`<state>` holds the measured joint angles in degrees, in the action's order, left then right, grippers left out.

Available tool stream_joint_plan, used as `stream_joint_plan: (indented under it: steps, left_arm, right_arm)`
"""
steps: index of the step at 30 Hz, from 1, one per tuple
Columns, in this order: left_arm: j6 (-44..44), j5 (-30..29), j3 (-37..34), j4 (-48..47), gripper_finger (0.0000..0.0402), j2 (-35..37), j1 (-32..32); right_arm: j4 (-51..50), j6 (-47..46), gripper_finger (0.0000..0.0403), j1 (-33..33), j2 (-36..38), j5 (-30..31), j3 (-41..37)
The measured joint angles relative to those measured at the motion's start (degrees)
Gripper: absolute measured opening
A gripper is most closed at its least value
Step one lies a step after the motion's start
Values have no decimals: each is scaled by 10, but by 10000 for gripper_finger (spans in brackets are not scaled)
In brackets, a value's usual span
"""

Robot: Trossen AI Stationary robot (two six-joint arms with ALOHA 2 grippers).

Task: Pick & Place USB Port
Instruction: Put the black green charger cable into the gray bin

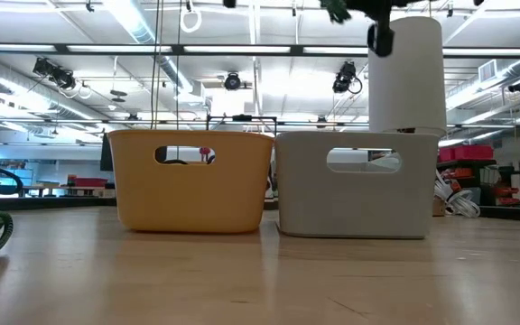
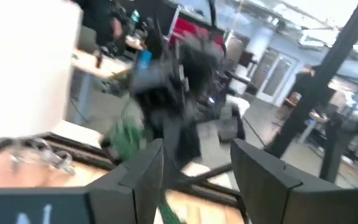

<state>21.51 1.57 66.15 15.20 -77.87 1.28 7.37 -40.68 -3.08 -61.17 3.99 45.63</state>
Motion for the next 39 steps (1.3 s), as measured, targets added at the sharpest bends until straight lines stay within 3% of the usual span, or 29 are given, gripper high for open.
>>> stream_joint_plan:
  steps: [6, 17, 33, 39]
  left_arm:
    - [-3, -2, 0, -50, 197, 39, 16]
    - [-3, -3, 0, -107, 197, 42, 19]
    - [-2, 33, 0, -139, 197, 42, 19]
    - [-3, 33, 0, -144, 197, 42, 19]
  right_arm:
    - [-44, -91, 10, -46, -40, 42, 0]
    - [-54, -229, 10, -97, -180, 103, 0]
    - [-135, -315, 10, -103, -230, 78, 0]
    - [-130, -308, 84, -102, -229, 69, 0]
